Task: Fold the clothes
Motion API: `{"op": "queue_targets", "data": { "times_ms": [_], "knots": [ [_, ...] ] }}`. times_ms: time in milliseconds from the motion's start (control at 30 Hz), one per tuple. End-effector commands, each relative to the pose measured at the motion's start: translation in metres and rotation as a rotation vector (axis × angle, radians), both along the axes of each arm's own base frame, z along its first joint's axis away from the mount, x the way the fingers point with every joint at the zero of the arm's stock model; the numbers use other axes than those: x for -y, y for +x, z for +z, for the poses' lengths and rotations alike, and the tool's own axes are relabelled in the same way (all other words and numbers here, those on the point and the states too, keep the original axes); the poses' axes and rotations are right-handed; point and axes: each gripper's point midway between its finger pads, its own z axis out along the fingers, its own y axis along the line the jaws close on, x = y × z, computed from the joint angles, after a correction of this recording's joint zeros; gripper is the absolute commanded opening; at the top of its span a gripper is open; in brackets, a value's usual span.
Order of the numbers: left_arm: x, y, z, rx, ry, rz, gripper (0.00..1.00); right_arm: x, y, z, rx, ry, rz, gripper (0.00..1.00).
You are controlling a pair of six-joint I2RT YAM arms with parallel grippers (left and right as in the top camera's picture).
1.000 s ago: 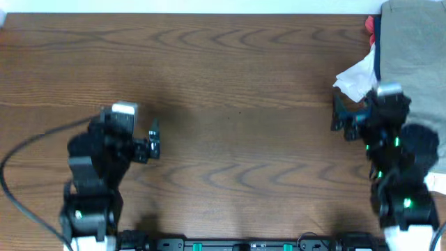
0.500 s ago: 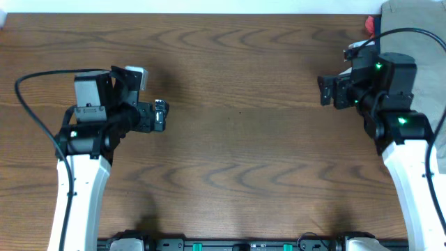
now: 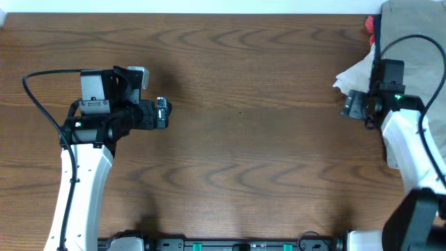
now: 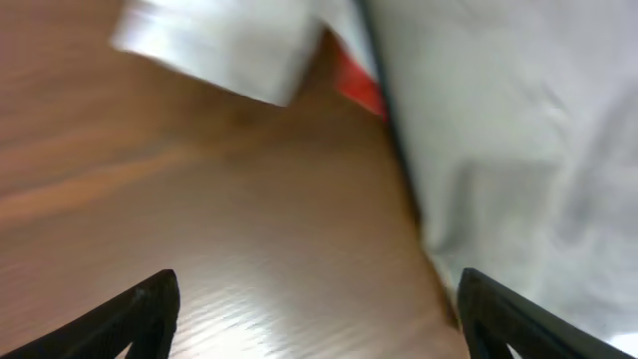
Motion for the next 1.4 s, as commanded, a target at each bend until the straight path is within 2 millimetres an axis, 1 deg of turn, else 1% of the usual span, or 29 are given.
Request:
{"op": "queue_targets", "data": {
  "times_ms": [0, 67, 233, 300, 433, 700, 867, 900, 967, 1100, 1267, 1367],
  "knots": [
    [0.001, 0.005, 0.007, 0.018, -0.018, 0.006, 0.98, 0.030, -0.004, -0.011, -0.038, -0.068, -0.109, 0.89],
    [0.001, 0.006, 0.008, 0.025, -0.017, 0.006, 0.98, 0.039, -0.003, -0.021, -0.066, -0.097, -0.097, 0.90],
    [0.000, 0.007, 0.008, 0.029, -0.017, 0.006, 0.98, 0.060, -0.005, -0.039, -0.113, -0.156, -0.140, 0.88],
    [0.000, 0.007, 0.008, 0.029, -0.017, 0.006, 0.98, 0.065, -0.006, -0.047, -0.136, -0.162, -0.136, 0.84],
    [0.000, 0.007, 0.008, 0.029, -0.017, 0.006, 0.98, 0.072, -0.008, -0.062, -0.162, -0.156, -0.153, 0.71],
    [0.000, 0.007, 0.008, 0.029, -0.017, 0.006, 0.98, 0.087, -0.010, -0.067, -0.148, -0.143, -0.195, 0.64],
    [0.000, 0.007, 0.008, 0.029, -0.017, 0.006, 0.98, 0.088, -0.014, -0.075, -0.139, -0.138, -0.201, 0.60],
    [0.000, 0.007, 0.008, 0.029, -0.017, 0.006, 0.98, 0.088, -0.015, -0.078, -0.138, -0.139, -0.201, 0.57],
    [0.000, 0.007, 0.008, 0.029, -0.017, 0.006, 0.98, 0.087, -0.016, -0.080, -0.135, -0.139, -0.202, 0.49],
    [0.000, 0.007, 0.008, 0.029, -0.016, 0.006, 0.98, 0.087, -0.019, -0.086, -0.134, -0.140, -0.201, 0.41],
    [0.000, 0.007, 0.008, 0.029, -0.016, 0.006, 0.98, 0.086, -0.020, -0.089, -0.130, -0.139, -0.202, 0.20],
    [0.000, 0.007, 0.008, 0.029, -0.017, 0.006, 0.98, 0.086, -0.020, -0.089, -0.129, -0.139, -0.202, 0.01]
  ]
}}
